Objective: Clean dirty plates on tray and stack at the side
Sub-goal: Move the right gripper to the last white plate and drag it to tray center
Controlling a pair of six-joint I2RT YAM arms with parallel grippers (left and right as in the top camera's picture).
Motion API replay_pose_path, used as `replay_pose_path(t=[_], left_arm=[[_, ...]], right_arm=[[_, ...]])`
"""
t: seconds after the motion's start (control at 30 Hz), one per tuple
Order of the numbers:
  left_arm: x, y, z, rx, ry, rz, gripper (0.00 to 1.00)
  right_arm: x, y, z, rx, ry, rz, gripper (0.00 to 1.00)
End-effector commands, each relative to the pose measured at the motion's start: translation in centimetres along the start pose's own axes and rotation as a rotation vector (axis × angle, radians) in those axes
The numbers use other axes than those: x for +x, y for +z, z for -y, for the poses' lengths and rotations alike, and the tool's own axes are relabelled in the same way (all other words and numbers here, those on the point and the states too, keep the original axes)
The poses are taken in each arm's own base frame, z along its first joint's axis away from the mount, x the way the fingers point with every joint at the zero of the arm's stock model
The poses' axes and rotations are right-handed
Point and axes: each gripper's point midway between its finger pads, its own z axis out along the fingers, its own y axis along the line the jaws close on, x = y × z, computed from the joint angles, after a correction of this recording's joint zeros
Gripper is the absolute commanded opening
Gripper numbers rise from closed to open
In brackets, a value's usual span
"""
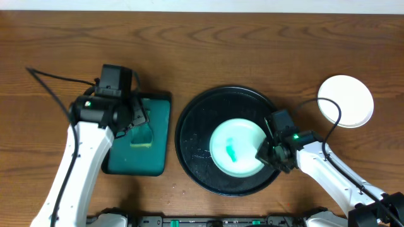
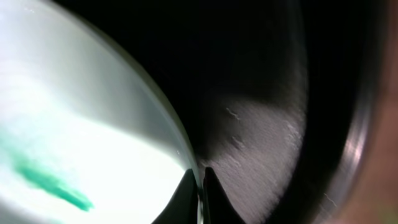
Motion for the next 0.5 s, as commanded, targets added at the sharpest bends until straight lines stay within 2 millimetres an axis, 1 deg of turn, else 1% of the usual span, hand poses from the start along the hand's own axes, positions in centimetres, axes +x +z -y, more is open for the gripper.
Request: replay_pose_path(t=[0.0, 0.13, 0.3, 0.47], left_arm=[[-0.1, 1.6, 0.2, -0.030, 0.028, -0.052, 0.71], [0.7, 4.5, 0.1, -0.080, 0.039, -0.145, 0.71], [2.1, 7.4, 0.3, -0.109, 0.048, -0.259, 0.71], [2.5, 8.4, 0.3, -0.119, 0.052, -0.291, 0.71]], right_arm=[[-1.4, -0.3, -0.8, -0.043, -0.061, 0.052, 0.01], [-2.8, -0.5, -1.6, -0.090, -0.092, 0.097, 0.01], [-4.6, -0.5, -1.9, -0.116, -0.120, 0.144, 0.01], [-5.7, 0.5, -2.0, -0.118, -0.132, 0.155, 0.01]])
